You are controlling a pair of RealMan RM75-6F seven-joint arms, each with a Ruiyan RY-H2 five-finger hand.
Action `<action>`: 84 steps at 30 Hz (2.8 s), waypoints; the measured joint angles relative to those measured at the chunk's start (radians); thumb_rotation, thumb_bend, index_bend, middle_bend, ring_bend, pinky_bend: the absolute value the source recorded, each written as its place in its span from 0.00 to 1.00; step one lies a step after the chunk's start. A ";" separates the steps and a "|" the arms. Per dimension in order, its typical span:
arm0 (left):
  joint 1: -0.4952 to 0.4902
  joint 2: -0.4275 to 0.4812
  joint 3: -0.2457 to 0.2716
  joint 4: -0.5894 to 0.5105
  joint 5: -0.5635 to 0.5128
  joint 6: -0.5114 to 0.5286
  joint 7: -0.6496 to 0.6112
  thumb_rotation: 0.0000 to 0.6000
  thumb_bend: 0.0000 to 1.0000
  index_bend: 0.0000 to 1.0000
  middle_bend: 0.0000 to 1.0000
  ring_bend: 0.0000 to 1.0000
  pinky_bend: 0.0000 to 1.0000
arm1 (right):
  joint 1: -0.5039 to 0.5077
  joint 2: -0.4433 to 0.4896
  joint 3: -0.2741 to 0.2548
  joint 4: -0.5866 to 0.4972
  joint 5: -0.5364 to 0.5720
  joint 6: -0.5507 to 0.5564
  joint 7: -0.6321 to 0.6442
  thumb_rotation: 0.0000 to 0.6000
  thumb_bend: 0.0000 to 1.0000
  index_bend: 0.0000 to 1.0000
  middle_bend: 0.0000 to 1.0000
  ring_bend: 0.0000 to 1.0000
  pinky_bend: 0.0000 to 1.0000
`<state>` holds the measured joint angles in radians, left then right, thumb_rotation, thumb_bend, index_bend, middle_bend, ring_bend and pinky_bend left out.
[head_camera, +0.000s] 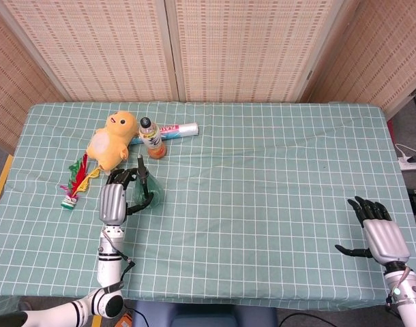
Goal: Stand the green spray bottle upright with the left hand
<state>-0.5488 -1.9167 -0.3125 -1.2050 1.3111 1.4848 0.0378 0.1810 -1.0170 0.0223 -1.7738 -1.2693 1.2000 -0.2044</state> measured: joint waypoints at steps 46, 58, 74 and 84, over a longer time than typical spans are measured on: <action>0.031 0.024 -0.014 -0.063 -0.025 -0.052 -0.017 1.00 0.20 0.07 0.35 0.26 0.20 | 0.006 0.007 -0.007 -0.004 0.006 -0.012 0.007 1.00 0.00 0.00 0.00 0.00 0.00; 0.052 0.063 -0.020 -0.129 -0.055 -0.070 -0.009 1.00 0.19 0.01 0.26 0.19 0.16 | 0.007 0.009 -0.008 -0.006 0.008 -0.015 0.009 1.00 0.00 0.00 0.00 0.00 0.00; 0.062 0.116 -0.027 -0.220 -0.071 -0.090 0.006 1.00 0.15 0.00 0.17 0.10 0.13 | 0.008 0.012 -0.008 -0.007 0.009 -0.019 0.019 1.00 0.00 0.00 0.00 0.00 0.00; 0.091 0.215 -0.020 -0.327 -0.081 -0.090 0.063 1.00 0.14 0.00 0.10 0.05 0.12 | 0.007 0.015 -0.012 -0.005 -0.006 -0.018 0.032 1.00 0.00 0.00 0.00 0.00 0.00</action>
<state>-0.4581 -1.7014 -0.3321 -1.5317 1.2299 1.3946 0.1006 0.1882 -1.0023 0.0103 -1.7785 -1.2750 1.1815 -0.1729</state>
